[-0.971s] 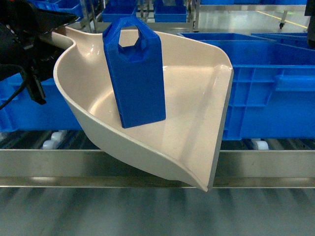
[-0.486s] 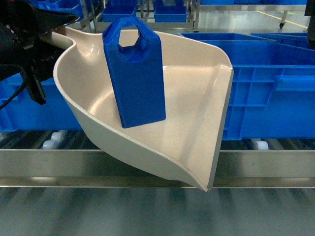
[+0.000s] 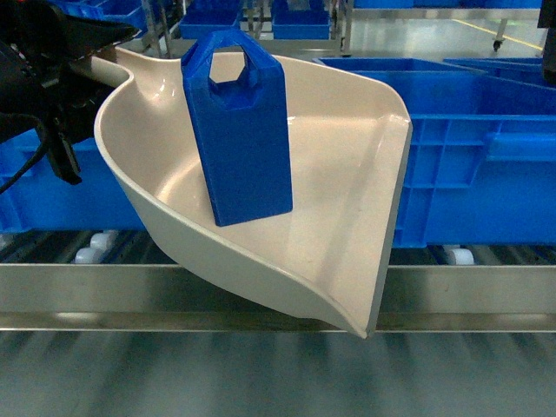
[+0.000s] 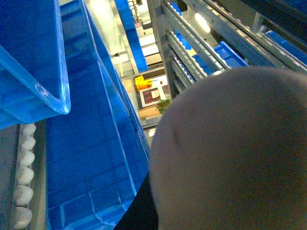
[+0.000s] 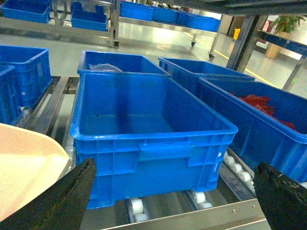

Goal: Place part in tray to right shelf

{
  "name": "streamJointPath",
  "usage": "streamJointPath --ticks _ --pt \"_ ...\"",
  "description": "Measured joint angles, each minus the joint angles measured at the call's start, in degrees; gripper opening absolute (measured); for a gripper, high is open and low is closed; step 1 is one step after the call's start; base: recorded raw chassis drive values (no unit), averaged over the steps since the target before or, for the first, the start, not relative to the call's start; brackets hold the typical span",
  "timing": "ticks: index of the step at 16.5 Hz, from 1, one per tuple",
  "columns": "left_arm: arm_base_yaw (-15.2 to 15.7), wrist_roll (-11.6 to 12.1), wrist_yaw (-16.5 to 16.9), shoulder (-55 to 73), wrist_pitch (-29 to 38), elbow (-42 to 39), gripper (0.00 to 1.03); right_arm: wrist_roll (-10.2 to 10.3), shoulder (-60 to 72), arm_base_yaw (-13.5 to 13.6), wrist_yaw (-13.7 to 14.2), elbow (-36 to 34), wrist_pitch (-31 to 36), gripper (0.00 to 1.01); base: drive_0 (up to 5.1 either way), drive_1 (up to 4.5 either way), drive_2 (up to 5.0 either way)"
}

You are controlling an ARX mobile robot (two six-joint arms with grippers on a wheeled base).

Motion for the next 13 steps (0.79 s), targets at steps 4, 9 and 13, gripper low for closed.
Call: streamJointPath --ticks 4,9,13 --pt "0.0 0.0 0.0 0.0 0.0 0.0 0.13 0.0 0.0 0.0 0.0 0.0 0.0 0.98 0.0 0.0 0.0" --pt "0.0 0.0 0.0 0.0 0.0 0.0 0.13 0.0 0.0 0.0 0.0 0.0 0.0 0.98 0.0 0.0 0.0" --pt "-0.3 0.7 -1.5 -1.3 -4.7 0.2 0.13 0.0 0.0 0.0 0.0 0.0 0.0 0.98 0.0 0.0 0.0"
